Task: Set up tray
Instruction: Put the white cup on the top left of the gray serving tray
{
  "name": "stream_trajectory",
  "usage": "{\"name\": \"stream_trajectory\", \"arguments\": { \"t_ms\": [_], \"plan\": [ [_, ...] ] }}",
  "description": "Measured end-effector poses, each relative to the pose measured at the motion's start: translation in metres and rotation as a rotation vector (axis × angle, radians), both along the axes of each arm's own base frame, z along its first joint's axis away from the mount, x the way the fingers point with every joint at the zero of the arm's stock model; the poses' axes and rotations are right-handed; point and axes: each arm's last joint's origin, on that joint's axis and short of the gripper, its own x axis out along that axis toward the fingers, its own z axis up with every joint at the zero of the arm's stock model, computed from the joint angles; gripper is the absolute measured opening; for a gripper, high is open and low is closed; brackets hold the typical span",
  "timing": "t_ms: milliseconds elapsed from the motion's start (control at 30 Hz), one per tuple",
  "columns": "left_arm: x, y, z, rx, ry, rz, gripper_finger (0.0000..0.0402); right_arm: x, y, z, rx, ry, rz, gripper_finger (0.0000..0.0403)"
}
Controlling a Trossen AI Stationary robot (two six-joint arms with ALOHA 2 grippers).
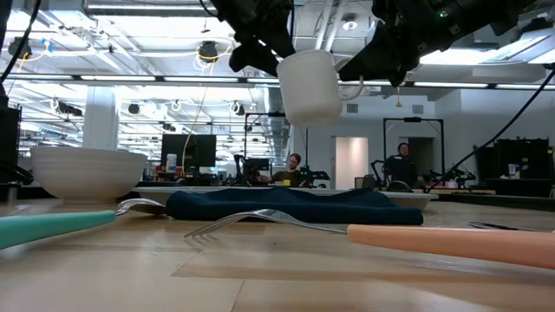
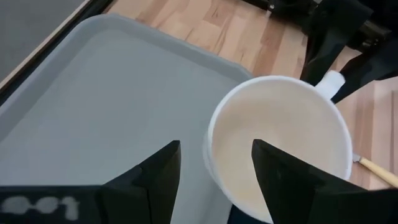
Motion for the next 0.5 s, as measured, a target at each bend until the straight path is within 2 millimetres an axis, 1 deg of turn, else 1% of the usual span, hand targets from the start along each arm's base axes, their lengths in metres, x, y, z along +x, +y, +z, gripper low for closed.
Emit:
{"name": "stream_trajectory", "arguments": {
  "t_ms": [300, 500],
  "plan": [
    [-0.0013, 0.0034, -0.0012, -0.049, 0.006, -0.009, 0.0187, 0.0004, 0.0001, 0.0010, -0.005, -0.009, 0.005, 0.0037],
    [-0.0014, 0.0033, -0.0014, -0.050, 0.008, -0.009, 0.0187, 0.0004, 0.0001, 0.0009, -0.005, -0.009, 0.005, 0.0050]
  ]
}}
